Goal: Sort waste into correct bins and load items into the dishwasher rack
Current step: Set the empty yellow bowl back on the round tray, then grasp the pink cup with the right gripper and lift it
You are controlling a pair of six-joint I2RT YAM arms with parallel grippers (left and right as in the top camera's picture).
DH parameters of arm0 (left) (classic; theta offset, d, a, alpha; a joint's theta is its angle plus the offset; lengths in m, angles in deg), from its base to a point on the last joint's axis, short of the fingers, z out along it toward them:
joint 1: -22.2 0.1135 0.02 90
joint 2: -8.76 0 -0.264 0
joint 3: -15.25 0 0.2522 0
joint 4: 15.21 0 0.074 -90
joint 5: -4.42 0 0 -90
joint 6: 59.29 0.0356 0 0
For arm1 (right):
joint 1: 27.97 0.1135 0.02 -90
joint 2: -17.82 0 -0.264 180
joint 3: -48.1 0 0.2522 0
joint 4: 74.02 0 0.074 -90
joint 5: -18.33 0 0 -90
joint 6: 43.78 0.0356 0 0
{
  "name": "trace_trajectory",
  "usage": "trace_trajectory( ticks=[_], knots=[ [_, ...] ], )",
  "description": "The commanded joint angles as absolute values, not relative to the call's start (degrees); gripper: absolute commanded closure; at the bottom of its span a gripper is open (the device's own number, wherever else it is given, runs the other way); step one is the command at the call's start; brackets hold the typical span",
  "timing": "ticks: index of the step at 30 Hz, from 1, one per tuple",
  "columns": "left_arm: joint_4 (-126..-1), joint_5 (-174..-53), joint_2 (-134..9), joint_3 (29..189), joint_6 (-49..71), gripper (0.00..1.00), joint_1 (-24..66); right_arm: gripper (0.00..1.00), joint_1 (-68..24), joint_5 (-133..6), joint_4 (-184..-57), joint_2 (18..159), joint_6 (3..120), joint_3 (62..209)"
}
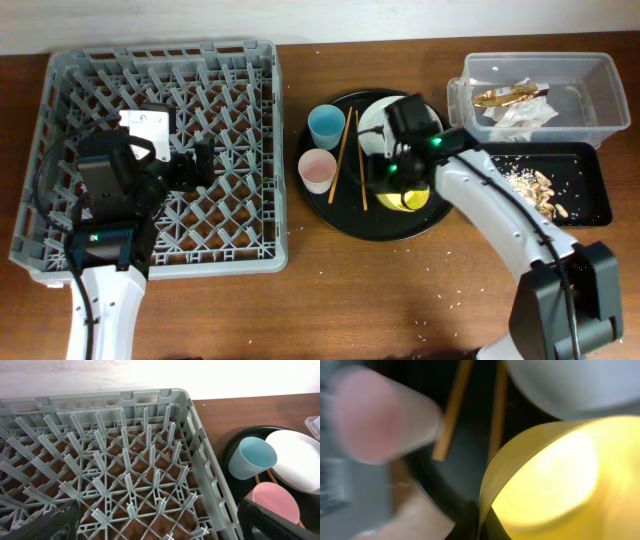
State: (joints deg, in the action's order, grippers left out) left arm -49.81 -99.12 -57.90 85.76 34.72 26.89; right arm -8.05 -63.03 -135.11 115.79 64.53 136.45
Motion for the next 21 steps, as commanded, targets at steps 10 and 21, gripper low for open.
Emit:
trace_trajectory(
  ticks=[10,21],
  knots=[
    [-49.7,-99.8,-58.1,86.7,34.4,0.0,27.0,0.62,-6.2,-72.9,-138.4,123.3,61.6,137.8],
    [-49.7,-99.8,-58.1,86.7,34.4,0.0,27.0,0.48,-5.9,-56.4,-131.3,124.0,67.0,150.2]
  ],
)
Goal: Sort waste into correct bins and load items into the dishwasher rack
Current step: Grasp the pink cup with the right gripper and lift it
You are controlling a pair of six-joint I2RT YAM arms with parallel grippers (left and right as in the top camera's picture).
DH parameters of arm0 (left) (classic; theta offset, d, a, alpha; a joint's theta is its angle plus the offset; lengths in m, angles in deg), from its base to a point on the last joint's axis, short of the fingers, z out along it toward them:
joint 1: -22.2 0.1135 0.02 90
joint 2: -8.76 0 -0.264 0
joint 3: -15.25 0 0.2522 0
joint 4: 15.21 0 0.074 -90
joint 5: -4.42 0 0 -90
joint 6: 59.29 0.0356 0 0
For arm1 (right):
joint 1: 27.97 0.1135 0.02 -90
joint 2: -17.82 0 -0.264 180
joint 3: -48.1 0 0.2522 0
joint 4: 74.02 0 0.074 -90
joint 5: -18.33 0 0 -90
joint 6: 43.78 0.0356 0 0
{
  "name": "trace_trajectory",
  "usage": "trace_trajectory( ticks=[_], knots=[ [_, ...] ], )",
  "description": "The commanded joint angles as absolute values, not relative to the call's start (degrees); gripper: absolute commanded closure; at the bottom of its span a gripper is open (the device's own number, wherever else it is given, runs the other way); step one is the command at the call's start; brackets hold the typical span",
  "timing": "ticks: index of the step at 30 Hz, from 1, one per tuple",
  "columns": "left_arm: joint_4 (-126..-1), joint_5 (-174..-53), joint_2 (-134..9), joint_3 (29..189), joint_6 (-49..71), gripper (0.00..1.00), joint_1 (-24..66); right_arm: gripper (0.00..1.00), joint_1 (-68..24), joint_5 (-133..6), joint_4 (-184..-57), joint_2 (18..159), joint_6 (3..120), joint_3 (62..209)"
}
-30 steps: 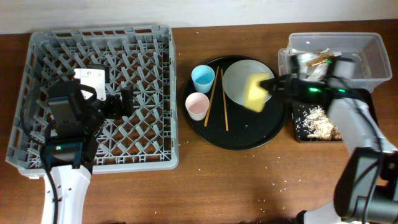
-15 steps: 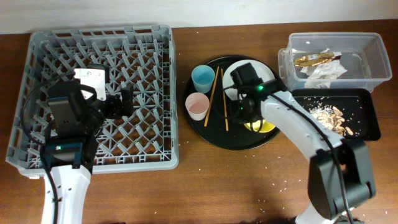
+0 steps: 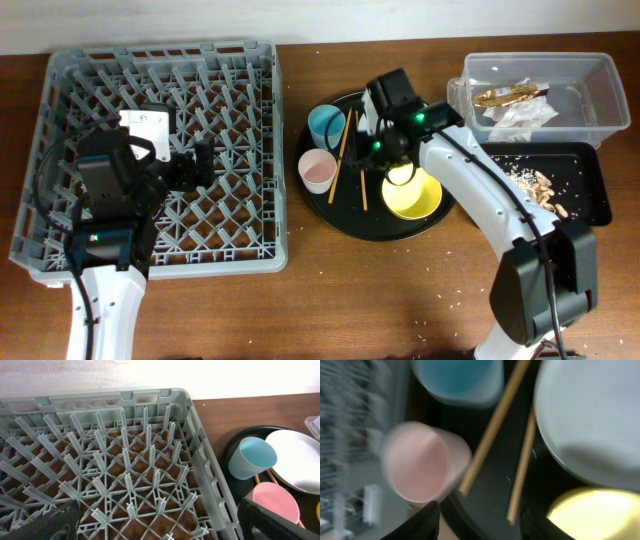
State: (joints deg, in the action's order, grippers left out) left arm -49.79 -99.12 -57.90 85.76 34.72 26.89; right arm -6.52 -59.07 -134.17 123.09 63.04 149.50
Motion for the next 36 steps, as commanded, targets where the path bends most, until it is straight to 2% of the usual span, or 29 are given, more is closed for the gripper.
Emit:
trace_trajectory(
  ticks=[1,6,7,8,11,12,18,20,23,28,29,30,31,34,35,36],
  knots=[
    [-49.7,-99.8,-58.1,86.7,34.4,0.0,27.0,0.48,-5.5,-56.4,-130.0,124.9,68.1,150.2],
    [-49.7,-99.8,-58.1,86.7,34.4,0.0,27.0,0.5,-1.9,-56.9,-126.4,132.5,71.9,150.2],
    [-49.7,-99.8,-58.1,86.7,34.4,0.0,27.0,0.54,-1.3,-56.9,-125.9,133.7,72.3,150.2],
    [-49.7,-99.8,-58.1,86.7,34.4,0.0,27.0,0.64,-0.9,-57.2,-125.9,134.6,73.7,150.2],
    [-49.7,-99.8,-58.1,86.7,34.4,0.0,27.0,0.85,-1.0,-57.3,-125.7,134.8,74.2,150.2],
    [-49.7,-99.8,-58.1,86.7,34.4,0.0,27.0,0.95,-1.1,-57.5,-126.1,134.8,74.2,150.2],
    [-49.7,-100.0,-58.1,86.7,34.4,0.0,27.0,0.96,-4.7,-52.3,-131.0,127.2,74.1,150.3],
    [-49.9,-106.8,-58.1,86.7,34.4,0.0,27.0,0.96,-9.1,-47.7,-134.1,120.4,73.0,150.3],
    [-51.9,-129.2,-58.1,86.7,34.4,0.0,27.0,0.96,-19.8,-37.4,-140.9,112.2,67.4,150.3],
    [-52.9,-147.4,-58.1,86.6,34.4,0.0,27.0,0.96,-24.6,-30.0,-142.4,112.1,62.4,148.9],
    [-53.4,-149.1,-58.1,86.6,34.3,0.02,27.0,0.96,-24.6,-29.3,-142.3,112.1,61.6,148.5],
    [-53.5,-149.9,-58.1,86.6,34.2,0.16,27.0,0.96,-24.6,-28.5,-142.2,112.1,61.4,148.4],
    [-53.5,-149.8,-58.1,86.6,32.0,0.21,27.0,0.96,-24.6,-28.5,-142.1,112.1,61.4,148.4],
    [-52.6,-147.0,-58.2,86.6,19.3,0.2,27.0,0.96,-24.6,-25.3,-140.2,112.1,61.4,148.4],
    [-51.5,-144.8,-58.8,86.7,11.6,0.13,27.0,0.96,-24.6,-23.5,-139.1,112.1,61.4,148.4],
    [-49.6,-143.6,-60.0,86.7,3.8,0.13,27.0,0.96,-24.6,-21.7,-138.0,112.1,61.4,148.3]
  ],
)
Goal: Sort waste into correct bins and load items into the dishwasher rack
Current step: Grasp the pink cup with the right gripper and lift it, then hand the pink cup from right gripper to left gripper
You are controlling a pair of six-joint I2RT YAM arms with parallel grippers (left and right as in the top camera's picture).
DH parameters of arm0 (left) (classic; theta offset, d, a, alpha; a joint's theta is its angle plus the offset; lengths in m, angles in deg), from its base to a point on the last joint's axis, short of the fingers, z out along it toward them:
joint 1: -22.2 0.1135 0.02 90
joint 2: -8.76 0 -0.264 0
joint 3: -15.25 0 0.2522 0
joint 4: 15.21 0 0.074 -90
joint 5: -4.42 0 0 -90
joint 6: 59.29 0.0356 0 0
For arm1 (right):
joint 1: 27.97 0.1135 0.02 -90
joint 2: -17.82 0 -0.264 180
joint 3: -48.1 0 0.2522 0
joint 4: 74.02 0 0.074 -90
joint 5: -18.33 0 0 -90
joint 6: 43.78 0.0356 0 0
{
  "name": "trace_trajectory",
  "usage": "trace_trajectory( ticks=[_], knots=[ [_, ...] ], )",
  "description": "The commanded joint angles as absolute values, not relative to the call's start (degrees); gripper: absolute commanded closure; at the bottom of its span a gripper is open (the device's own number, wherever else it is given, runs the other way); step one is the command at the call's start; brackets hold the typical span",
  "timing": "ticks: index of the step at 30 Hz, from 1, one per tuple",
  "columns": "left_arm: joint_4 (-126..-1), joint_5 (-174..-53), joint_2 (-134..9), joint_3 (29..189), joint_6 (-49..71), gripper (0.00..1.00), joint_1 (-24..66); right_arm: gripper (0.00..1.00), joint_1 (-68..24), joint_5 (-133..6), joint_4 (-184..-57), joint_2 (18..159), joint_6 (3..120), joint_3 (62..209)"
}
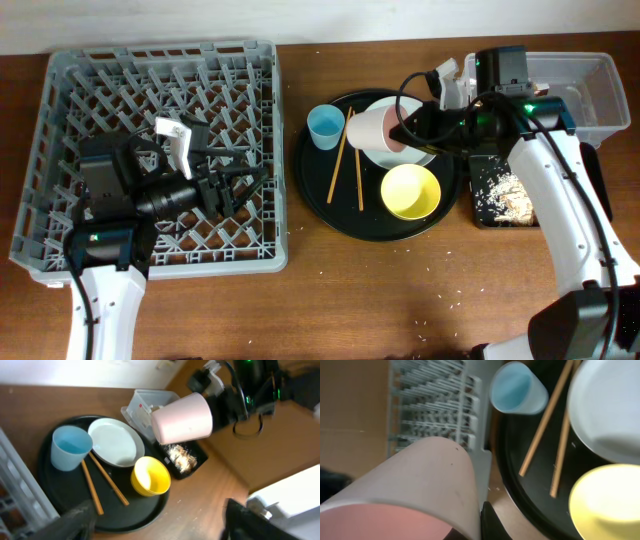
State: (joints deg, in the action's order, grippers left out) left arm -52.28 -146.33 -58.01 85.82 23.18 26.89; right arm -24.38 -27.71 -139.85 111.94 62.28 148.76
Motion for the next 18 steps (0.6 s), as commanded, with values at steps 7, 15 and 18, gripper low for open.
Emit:
trace_trajectory(
  ticks=[7,15,18],
  knots=[
    [-38.4,-148.3,-72.8,86.7,-23.6,0.01,21.9,0.96,-20.8,-10.5,-130.5,114.1,61.2,145.2],
    [-23.8,-158.2,-74.8,86.7,-32.8,0.01,20.5,0.96,-10.7,-8.7,-120.4,116.1,63.2,143.7],
    [-23.0,-163.4,-74.8,86.7,-32.6,0.06,20.5,0.96,-8.8,-8.9,-115.6,116.6,66.4,143.7]
  ],
)
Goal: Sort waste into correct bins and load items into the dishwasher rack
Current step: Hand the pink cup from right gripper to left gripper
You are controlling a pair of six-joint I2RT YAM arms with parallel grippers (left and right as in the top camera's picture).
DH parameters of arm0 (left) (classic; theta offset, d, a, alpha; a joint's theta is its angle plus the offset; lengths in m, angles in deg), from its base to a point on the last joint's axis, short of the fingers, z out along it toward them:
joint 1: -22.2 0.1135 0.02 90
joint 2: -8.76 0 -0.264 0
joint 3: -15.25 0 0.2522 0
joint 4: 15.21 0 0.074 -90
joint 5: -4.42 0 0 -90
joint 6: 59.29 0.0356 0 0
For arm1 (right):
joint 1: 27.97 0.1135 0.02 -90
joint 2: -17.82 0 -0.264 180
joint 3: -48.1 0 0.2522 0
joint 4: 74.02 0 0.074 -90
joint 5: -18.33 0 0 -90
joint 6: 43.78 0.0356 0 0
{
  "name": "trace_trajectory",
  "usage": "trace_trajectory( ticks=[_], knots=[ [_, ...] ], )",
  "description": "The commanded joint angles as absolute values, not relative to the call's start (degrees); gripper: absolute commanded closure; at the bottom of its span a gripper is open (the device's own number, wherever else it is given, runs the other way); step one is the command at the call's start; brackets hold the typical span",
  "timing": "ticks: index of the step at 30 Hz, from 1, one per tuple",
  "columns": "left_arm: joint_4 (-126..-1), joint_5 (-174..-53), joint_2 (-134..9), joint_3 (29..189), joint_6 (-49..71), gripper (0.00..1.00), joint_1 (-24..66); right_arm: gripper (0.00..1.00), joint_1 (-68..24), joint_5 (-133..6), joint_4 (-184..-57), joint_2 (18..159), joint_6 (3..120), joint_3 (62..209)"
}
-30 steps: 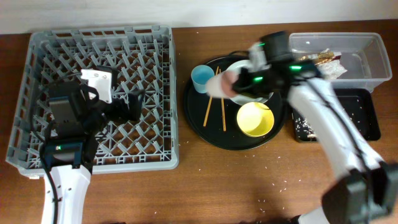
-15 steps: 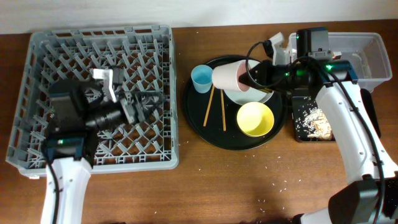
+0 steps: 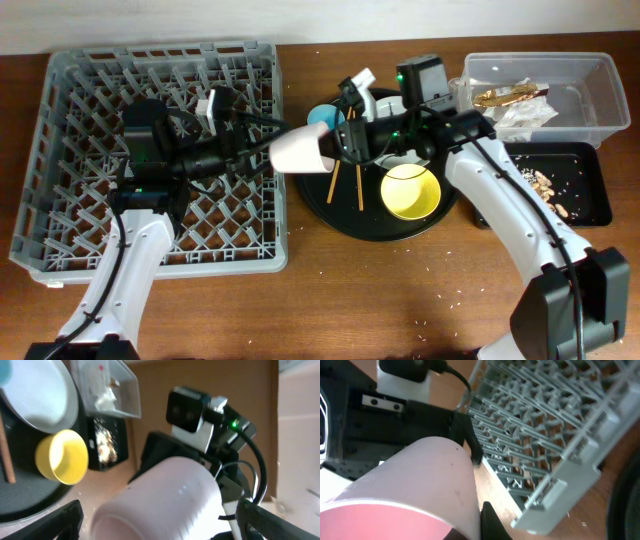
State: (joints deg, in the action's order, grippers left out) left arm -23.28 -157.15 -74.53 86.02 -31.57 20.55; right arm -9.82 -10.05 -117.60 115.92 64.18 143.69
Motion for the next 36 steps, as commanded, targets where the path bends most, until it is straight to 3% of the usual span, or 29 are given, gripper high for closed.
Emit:
trace_trajectory(
  ticks=[1,6,16,18,23,25,27,28,32,36],
  knots=[
    [-23.0,-165.2,-74.8,86.7,-32.0,0.06,20.5,0.96,-8.8,-8.8,-113.6,116.6,67.8,143.7],
    [-23.0,-166.9,-74.8,86.6,-30.5,0.11,20.5,0.96,-8.8,-6.7,-106.8,116.6,70.6,143.7],
    [-23.0,-166.6,-74.8,86.6,-30.5,0.11,20.5,0.96,-5.8,-5.4,-106.4,118.6,70.3,140.3],
    [-23.0,-166.6,-74.8,86.6,-30.5,0.27,20.5,0.96,-5.8,-5.4,-106.1,118.7,70.3,140.3],
    [-23.0,-166.1,-74.8,86.6,-30.5,0.44,20.5,0.96,-5.8,-4.8,-105.3,118.7,70.3,140.3],
    [-23.0,-165.3,-74.8,86.6,-30.5,0.53,20.5,0.83,-5.8,-4.8,-105.3,118.7,70.3,140.3],
    [-23.0,-164.1,-74.8,86.6,-30.5,0.55,20.5,0.48,-5.8,-4.8,-105.3,118.7,70.3,140.3],
    [-22.7,-163.5,-74.8,86.6,-30.5,0.56,20.6,0.4,-6.0,-4.8,-105.3,118.7,70.3,140.3],
    [-11.5,-161.8,-74.8,86.6,-26.4,0.56,23.9,0.29,-8.4,-4.8,-105.5,118.7,70.3,140.3],
    [-5.5,-160.1,-74.8,86.7,-29.0,0.57,31.2,0.08,-13.4,-4.8,-105.6,118.7,69.0,140.3]
  ],
)
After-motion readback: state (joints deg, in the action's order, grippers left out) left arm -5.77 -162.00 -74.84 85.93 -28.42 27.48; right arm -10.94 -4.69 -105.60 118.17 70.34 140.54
